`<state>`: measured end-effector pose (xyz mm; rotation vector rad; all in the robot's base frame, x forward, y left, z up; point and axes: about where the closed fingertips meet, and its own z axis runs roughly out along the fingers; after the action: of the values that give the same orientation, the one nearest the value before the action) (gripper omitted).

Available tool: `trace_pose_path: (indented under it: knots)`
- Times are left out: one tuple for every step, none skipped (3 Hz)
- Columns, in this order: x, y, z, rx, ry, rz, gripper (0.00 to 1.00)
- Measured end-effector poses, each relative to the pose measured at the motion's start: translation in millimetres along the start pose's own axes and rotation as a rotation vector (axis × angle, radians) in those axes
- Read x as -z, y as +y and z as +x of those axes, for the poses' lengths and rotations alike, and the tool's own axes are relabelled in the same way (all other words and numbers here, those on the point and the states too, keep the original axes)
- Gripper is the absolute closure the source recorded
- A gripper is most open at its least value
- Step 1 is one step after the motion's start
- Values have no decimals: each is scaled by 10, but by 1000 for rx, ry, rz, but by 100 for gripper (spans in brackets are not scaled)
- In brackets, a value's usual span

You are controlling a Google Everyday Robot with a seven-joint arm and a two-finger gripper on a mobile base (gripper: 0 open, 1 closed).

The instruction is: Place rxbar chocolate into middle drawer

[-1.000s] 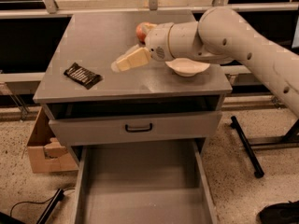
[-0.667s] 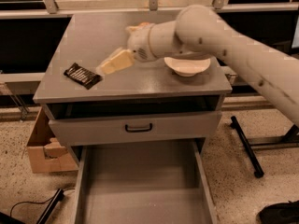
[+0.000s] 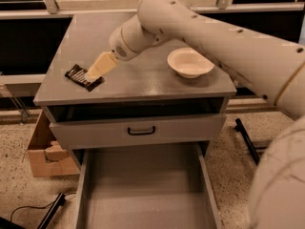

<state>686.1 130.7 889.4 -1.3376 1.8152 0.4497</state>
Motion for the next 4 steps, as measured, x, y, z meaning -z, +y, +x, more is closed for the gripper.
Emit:
trace_pose_path:
  knots:
    - [-209,22,-5,-49,44,-58,0]
    - [-407,116,-88,-82,47,-136,0]
    - [-529,233,-133,-108,66,-180,0]
    - [-597,300,-146,-116,113,-164,0]
